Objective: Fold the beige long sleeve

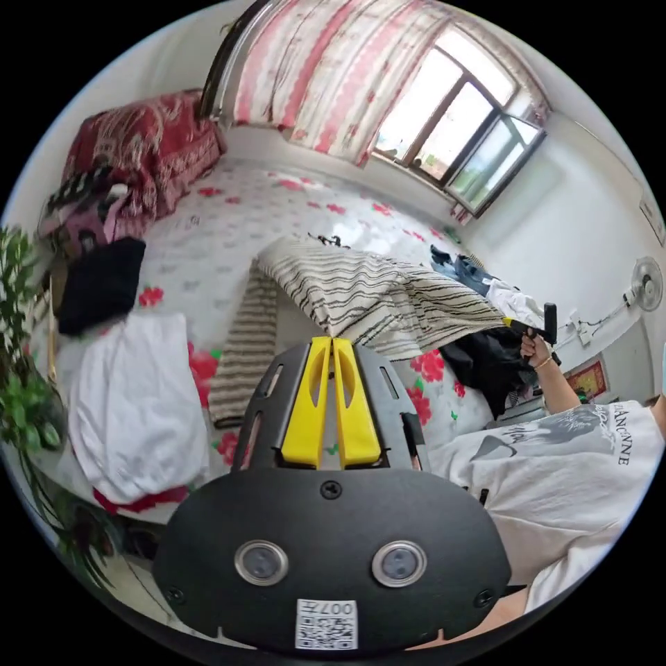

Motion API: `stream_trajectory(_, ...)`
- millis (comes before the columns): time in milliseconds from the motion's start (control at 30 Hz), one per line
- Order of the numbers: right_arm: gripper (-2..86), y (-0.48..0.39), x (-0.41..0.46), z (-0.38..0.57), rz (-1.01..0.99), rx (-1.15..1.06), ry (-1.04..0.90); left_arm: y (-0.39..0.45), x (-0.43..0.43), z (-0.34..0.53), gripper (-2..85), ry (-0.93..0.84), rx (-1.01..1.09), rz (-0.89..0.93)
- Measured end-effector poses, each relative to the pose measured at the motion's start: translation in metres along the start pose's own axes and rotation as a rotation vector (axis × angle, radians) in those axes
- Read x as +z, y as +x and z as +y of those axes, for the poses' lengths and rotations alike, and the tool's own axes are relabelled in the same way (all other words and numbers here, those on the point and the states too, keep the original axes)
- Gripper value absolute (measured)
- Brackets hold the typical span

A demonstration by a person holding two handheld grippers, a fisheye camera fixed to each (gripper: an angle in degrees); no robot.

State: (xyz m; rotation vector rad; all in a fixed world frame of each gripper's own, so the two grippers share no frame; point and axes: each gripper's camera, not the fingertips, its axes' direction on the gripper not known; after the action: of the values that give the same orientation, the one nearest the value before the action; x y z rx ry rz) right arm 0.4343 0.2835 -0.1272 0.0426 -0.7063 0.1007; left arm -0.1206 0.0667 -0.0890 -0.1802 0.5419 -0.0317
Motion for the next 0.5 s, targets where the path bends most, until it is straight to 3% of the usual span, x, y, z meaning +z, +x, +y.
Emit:
stream_trajectory(133, -0.3, 0.035, 0.085, 0.083, -0.042, 0.184, -0.206, -0.026, 0.085, 0.108, -1.0, -0.202, -0.274, 0.068)
stream_trajectory(267, -0.2, 0.033, 0.115, 0.146, -0.059, 0.257, -0.305, -0.018, 0.101, 0.173, -0.9, -0.28, -0.391, 0.043)
stream_trajectory(433, 0.4, 0.017, 0.128, 0.169, 0.076, 0.202, -0.373, -0.001, 0.093, 0.191, -0.3, -0.341, -0.333, -0.047)
stream_trajectory(500, 1.4, 0.004, 0.138, 0.168, 0.237, 0.145, -0.414, 0.009, 0.096, 0.194, 1.0, -0.386, -0.293, -0.157)
